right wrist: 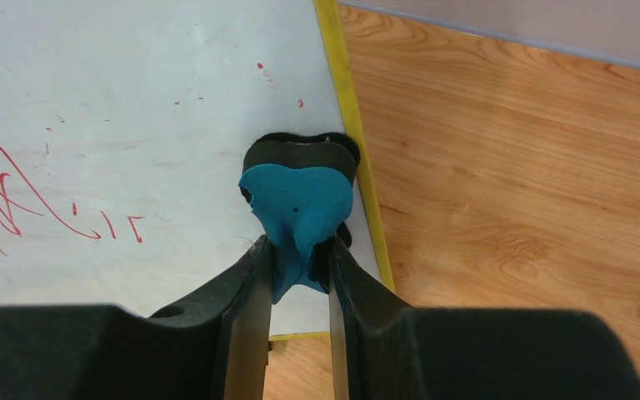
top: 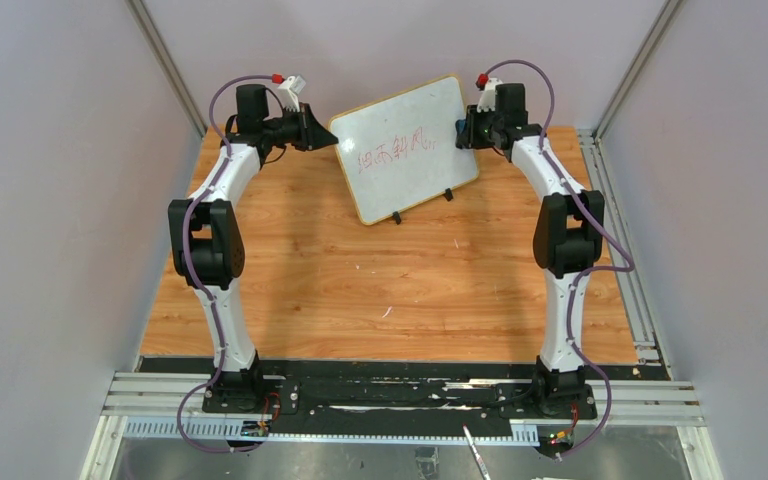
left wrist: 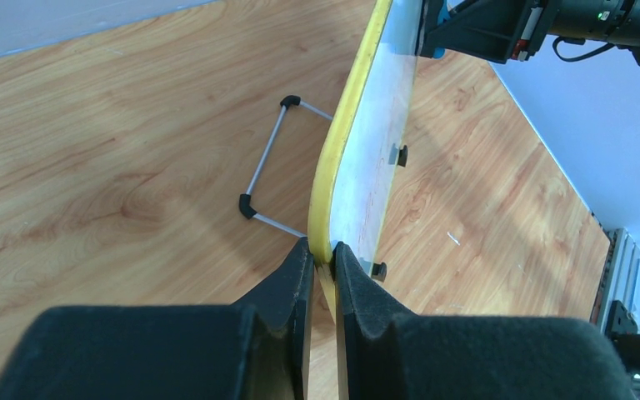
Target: Erase the whiteboard
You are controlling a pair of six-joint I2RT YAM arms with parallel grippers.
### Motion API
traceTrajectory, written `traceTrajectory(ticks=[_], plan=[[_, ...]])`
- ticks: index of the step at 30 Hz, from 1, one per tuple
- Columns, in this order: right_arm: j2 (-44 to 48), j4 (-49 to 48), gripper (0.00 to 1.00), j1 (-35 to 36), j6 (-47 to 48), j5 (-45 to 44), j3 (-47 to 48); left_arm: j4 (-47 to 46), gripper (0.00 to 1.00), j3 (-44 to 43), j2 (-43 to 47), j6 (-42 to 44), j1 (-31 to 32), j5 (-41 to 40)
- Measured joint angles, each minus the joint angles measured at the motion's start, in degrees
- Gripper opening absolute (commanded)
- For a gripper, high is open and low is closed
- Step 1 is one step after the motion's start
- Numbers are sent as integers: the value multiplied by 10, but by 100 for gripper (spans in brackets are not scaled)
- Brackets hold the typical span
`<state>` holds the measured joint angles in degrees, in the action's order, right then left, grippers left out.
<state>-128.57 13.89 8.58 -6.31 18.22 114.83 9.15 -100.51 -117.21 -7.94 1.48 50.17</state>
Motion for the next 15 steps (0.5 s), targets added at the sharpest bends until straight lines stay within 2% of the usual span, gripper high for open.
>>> traceTrajectory(ticks=[10, 15], plan=[[2, -1, 1, 8, -3, -9, -2, 1, 0, 0, 0, 0, 0, -1], [2, -6, 1, 35, -18, -20, -2, 4, 0, 0, 1, 0, 0, -2]])
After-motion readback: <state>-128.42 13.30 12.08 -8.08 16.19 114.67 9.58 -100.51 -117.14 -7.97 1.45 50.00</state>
